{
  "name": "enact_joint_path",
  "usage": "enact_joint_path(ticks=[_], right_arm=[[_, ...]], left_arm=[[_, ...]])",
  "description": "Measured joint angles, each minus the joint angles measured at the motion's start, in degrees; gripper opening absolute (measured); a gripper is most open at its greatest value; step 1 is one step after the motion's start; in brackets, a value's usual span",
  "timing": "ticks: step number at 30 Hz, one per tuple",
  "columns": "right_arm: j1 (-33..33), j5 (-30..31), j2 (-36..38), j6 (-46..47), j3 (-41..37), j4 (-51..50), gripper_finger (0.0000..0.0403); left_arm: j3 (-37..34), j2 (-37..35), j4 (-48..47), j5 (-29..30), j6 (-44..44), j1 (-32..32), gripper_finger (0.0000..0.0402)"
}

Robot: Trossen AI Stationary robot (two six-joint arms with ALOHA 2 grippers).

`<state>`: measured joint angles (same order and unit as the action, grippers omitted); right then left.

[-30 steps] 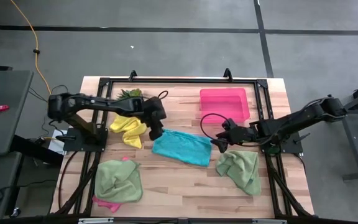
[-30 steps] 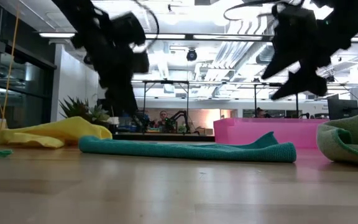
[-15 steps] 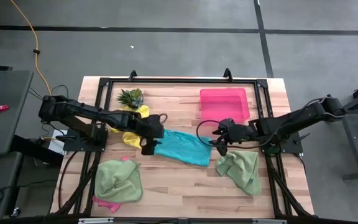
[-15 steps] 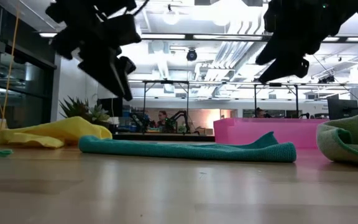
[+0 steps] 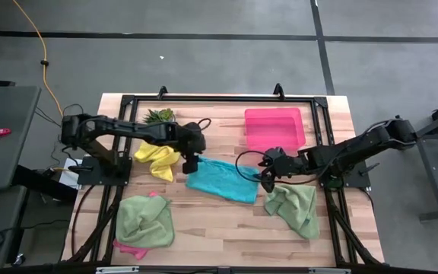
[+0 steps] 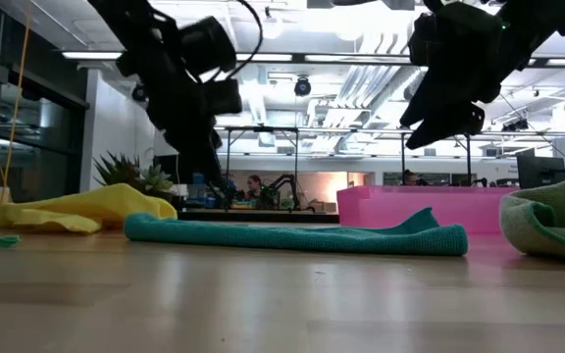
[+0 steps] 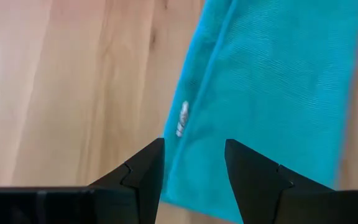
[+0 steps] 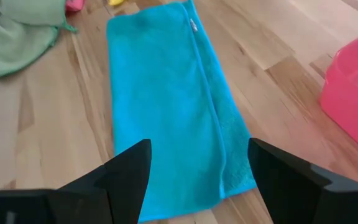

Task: Fold microfiber towels
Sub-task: Fold the blue microfiber cloth

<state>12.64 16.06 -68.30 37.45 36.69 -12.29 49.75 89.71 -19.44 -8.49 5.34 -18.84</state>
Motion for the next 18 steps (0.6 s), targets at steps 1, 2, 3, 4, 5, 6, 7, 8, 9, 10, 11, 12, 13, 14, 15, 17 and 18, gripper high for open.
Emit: enact_joint_path(ticks=[1, 2, 3, 4, 5, 6, 7, 8, 9, 10, 11, 12, 13, 14, 15, 17, 18], right_arm=[[0.0, 0.0, 0.0, 0.0, 0.0, 0.0, 0.0259], [0.0, 0.0, 0.0, 0.0, 0.0, 0.0, 0.0259], [0.0, 0.0, 0.0, 0.0, 0.0, 0.0, 0.0259], [0.0, 0.0, 0.0, 0.0, 0.0, -0.1, 0.0259], [0.0, 0.0, 0.0, 0.0, 0.0, -0.1, 0.0259], [0.0, 0.1, 0.0, 0.0, 0.0, -0.2, 0.0259], [0.0, 0.5, 0.0, 0.0, 0.0, -0.4, 0.0259], [0.0, 0.8, 0.0, 0.0, 0.0, -0.4, 0.0259], [0.0, 1.2, 0.0, 0.0, 0.0, -0.4, 0.0259], [0.0, 1.8, 0.0, 0.0, 0.0, -0.4, 0.0259], [0.0, 2.1, 0.0, 0.0, 0.0, -0.3, 0.0259], [0.0, 2.4, 0.0, 0.0, 0.0, -0.2, 0.0259], [0.0, 2.6, 0.0, 0.0, 0.0, -0.1, 0.0259], [0.0, 2.7, 0.0, 0.0, 0.0, -0.1, 0.0259], [0.0, 2.9, 0.0, 0.0, 0.0, -0.1, 0.0259], [0.0, 2.9, 0.0, 0.0, 0.0, -0.2, 0.0259], [0.0, 2.9, 0.0, 0.0, 0.0, -0.2, 0.0259]], left_arm=[[-0.1, 0.5, -0.9, 0.0, 1.2, -0.3, 0.0159], [-0.1, 1.1, -1.4, -0.1, 2.2, -0.4, 0.0159], [-0.1, 2.0, -0.9, -0.2, 3.1, -0.5, 0.0159], [-0.1, 2.6, -1.2, -0.3, 3.9, -0.6, 0.0159], [-0.1, 3.1, -1.9, -0.2, 4.5, -0.6, 0.0159], [-0.1, 3.7, -1.7, 0.2, 5.2, -0.7, 0.0159], [-0.1, 4.4, -1.3, 0.7, 5.9, -0.7, 0.0159], [-0.1, 5.2, -1.4, 1.5, 6.3, -0.7, 0.0159], [-0.1, 5.9, -1.4, 2.8, 6.3, -0.7, 0.0159], [-0.1, 6.5, -1.0, 4.2, 6.1, -0.6, 0.0159], [-0.1, 7.2, -0.8, 4.9, 6.0, -0.6, 0.0159], [-0.1, 7.7, -1.1, 5.1, 5.9, -0.7, 0.0159], [-0.1, 8.1, -1.7, 5.1, 5.9, -0.7, 0.0159], [-0.1, 8.5, -1.9, 5.0, 6.0, -0.7, 0.0159], [0.0, 8.7, -2.2, 4.9, 6.2, -0.7, 0.0159], [0.1, 9.0, -2.8, 4.9, 6.7, -0.6, 0.0159], [0.1, 9.1, -2.8, 4.9, 6.7, -0.6, 0.0159]])
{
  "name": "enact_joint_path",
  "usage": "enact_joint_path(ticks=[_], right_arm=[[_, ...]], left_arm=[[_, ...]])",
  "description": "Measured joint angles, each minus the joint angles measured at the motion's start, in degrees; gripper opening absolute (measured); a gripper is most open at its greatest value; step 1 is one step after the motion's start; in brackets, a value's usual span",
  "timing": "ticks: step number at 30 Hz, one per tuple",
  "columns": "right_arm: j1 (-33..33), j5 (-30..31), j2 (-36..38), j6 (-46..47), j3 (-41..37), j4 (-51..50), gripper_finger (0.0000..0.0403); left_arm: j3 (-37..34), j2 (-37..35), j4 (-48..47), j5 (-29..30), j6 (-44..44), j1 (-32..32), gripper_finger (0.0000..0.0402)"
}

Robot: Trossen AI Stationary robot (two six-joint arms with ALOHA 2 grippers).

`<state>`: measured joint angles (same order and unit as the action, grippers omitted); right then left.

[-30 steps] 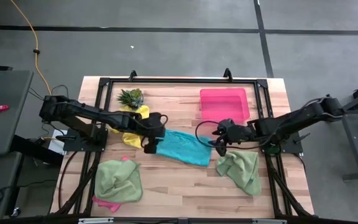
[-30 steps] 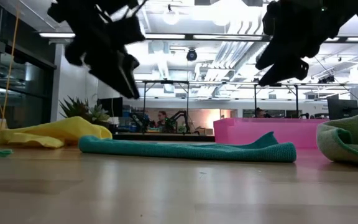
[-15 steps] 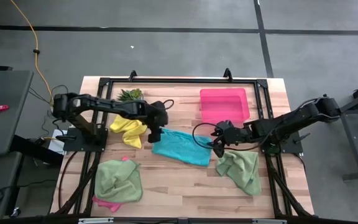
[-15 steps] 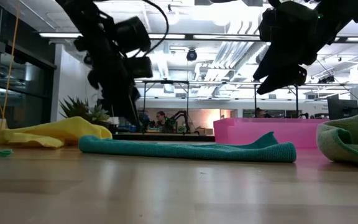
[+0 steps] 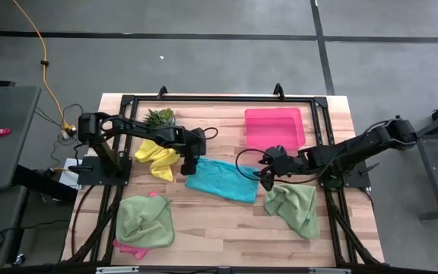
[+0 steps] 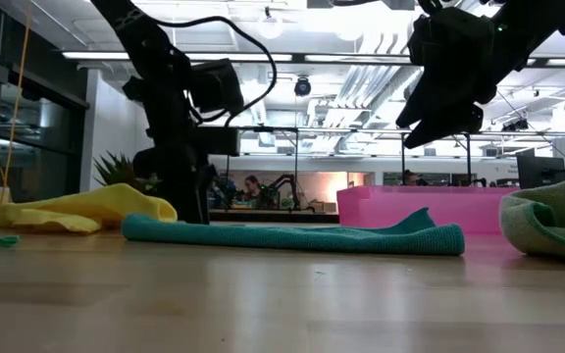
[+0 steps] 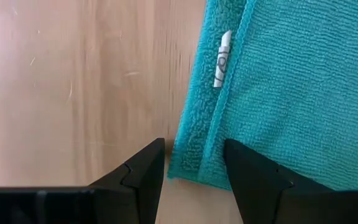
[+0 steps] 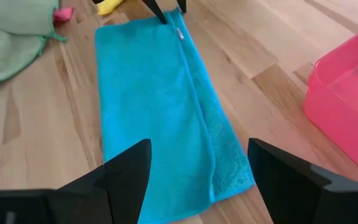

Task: Fold microfiber towels
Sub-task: Fold the blue microfiber cloth

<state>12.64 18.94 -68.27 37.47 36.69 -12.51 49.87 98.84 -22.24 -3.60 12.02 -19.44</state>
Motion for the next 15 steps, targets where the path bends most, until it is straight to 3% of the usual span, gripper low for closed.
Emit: enact_joint_path(ticks=[5, 11, 13, 15], right_arm=[[0.0, 0.1, 0.0, 1.3, 0.0, -0.4, 0.0259], [-2.3, -6.0, -3.2, 10.1, -0.1, -8.2, 0.0259], [-2.7, -6.1, -5.2, 8.9, -0.1, -7.1, 0.0259], [-3.4, -6.6, -7.6, 4.9, -0.1, -3.5, 0.0259]], left_arm=[[0.0, 0.0, 0.0, 0.4, -0.2, 0.0, 0.0142], [-0.1, 0.1, 0.1, 0.7, -3.0, 0.3, 0.0043], [0.0, 0.1, 0.1, 0.3, -3.4, 0.4, 0.0013], [0.0, 0.1, 0.1, 0.0, -3.6, 0.4, 0.0010]])
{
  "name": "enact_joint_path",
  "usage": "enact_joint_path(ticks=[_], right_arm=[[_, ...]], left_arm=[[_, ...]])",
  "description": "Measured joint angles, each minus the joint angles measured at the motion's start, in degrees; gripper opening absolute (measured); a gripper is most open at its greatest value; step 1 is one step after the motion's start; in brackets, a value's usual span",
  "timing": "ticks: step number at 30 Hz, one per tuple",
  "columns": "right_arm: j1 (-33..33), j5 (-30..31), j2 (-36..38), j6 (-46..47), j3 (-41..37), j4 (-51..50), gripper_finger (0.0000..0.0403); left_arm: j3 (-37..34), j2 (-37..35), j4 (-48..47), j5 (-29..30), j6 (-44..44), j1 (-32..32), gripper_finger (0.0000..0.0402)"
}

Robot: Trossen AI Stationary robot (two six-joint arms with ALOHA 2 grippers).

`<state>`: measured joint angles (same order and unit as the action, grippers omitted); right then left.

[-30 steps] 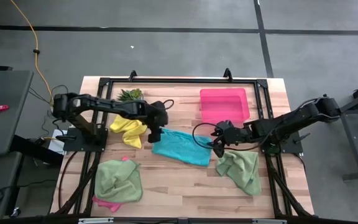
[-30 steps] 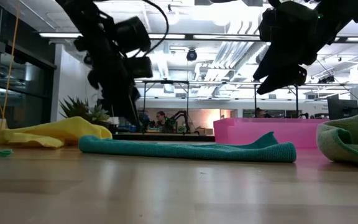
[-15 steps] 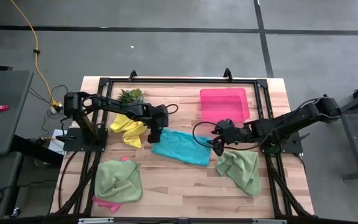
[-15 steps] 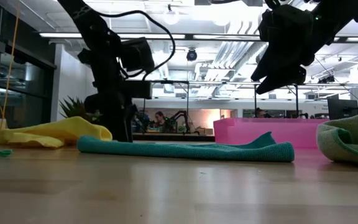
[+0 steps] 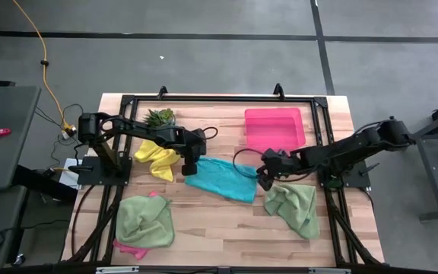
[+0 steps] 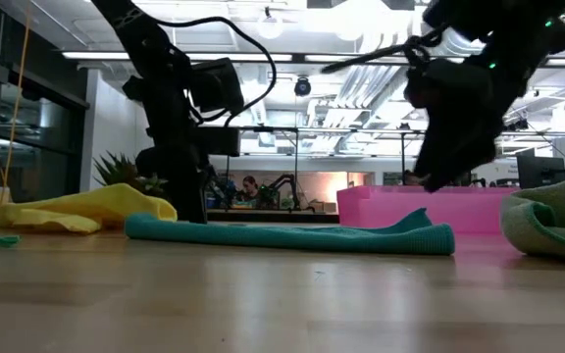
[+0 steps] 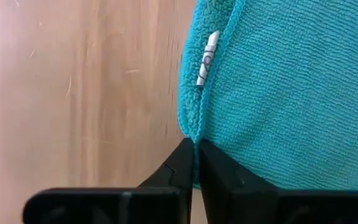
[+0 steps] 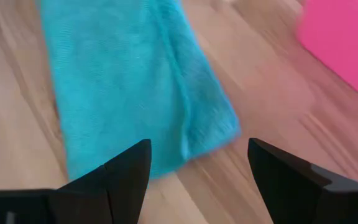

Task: Fold microfiber towels
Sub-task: Fold the blue microfiber cloth

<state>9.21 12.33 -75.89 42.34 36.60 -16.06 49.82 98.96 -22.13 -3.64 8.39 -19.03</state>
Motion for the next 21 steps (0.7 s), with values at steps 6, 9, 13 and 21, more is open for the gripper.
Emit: enact_joint_path(ticks=[6, 9, 13, 21], right_arm=[[-3.0, -3.0, -7.0, -12.7, 0.1, 3.0, 0.0259], [-4.6, -3.0, -7.9, -13.8, 0.0, 3.1, 0.0259], [-5.9, -4.1, -7.9, -19.9, 0.0, 3.4, 0.0259], [-8.5, -5.7, -8.1, -25.5, 0.0, 3.0, 0.0259]], left_arm=[[0.0, 0.0, -0.1, -0.4, -2.1, 0.1, 0.0004], [0.0, 0.0, -0.3, -0.4, -4.8, 0.4, 0.0005], [0.0, 0.1, -0.5, -0.2, -9.8, 1.4, 0.0002], [-0.1, 0.1, -0.8, -0.5, -19.5, 5.1, 0.0001]])
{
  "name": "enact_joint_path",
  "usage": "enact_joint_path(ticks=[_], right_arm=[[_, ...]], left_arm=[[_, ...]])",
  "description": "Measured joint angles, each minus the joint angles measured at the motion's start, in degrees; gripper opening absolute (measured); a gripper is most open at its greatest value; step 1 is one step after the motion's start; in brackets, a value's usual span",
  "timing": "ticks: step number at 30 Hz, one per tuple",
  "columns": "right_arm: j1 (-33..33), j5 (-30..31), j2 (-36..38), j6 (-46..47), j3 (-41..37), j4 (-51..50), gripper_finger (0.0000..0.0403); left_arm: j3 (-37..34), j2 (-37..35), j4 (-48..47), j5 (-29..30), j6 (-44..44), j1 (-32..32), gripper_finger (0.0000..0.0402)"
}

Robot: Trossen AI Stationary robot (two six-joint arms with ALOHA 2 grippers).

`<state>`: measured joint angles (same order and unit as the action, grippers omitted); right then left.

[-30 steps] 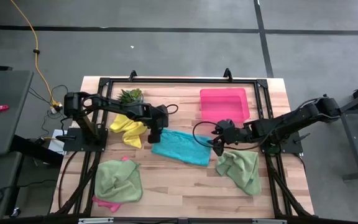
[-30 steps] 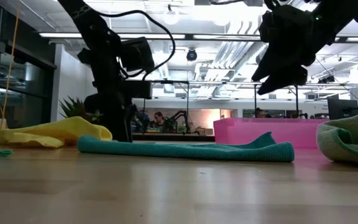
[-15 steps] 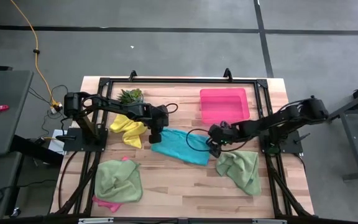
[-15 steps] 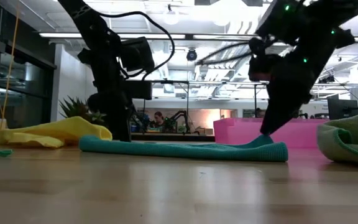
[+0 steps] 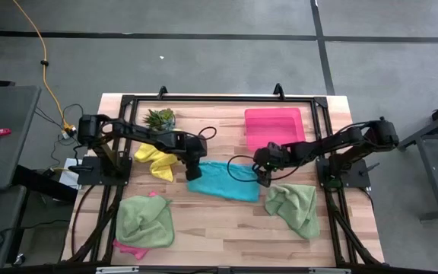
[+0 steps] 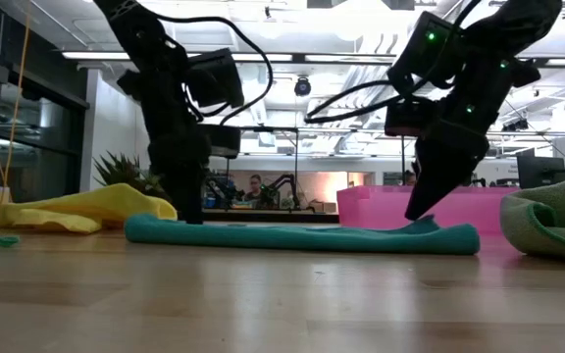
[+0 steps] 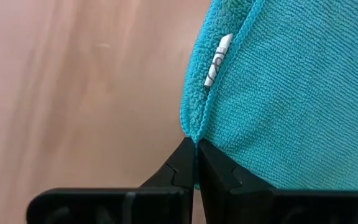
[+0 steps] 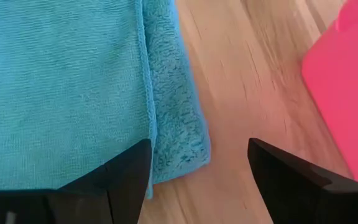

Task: Fold microfiber towels
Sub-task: Fold the blue microfiber cloth

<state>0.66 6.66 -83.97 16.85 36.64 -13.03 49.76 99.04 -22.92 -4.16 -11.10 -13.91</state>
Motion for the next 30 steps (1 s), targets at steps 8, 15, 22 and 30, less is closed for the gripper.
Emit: enact_joint_path(ticks=[8, 15, 22, 30], right_arm=[[0.1, -1.3, -2.4, -0.7, 0.0, 0.2, 0.0253], [0.1, -0.7, -4.2, -0.2, 0.0, 0.6, 0.0167], [0.1, -0.2, -5.4, 2.7, 0.2, 1.5, 0.0074], [0.1, -1.4, -2.0, 3.9, -0.1, 0.3, 0.0007]], left_arm=[[0.0, 0.0, 0.0, -0.3, -5.9, 2.8, 0.0000], [-0.1, 0.0, 0.2, -0.3, -6.5, 3.1, 0.0000], [-0.1, 0.1, 0.2, -0.3, -6.7, 3.1, 0.0000], [-0.3, -2.8, -1.4, -1.3, -4.7, 1.6, 0.0000]])
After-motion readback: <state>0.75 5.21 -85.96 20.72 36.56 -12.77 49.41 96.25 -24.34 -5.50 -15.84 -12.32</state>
